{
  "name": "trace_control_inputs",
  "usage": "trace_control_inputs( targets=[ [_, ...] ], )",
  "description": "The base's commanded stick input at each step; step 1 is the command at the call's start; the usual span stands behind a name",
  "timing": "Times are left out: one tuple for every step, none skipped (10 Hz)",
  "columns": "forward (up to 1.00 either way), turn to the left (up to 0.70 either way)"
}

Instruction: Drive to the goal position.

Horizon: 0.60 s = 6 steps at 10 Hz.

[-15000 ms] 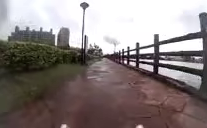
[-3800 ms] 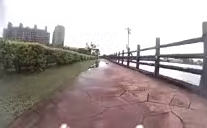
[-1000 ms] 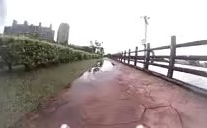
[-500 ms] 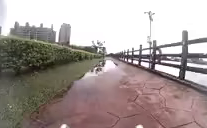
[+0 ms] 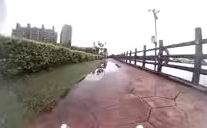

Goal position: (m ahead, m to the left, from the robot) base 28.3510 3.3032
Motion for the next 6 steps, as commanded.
trace_control_inputs(
  targets=[
    [0.85,-0.03],
    [0.85,0.00],
    [0.85,0.01],
    [0.85,0.01],
    [0.85,0.01],
    [0.85,0.01]
  ],
)
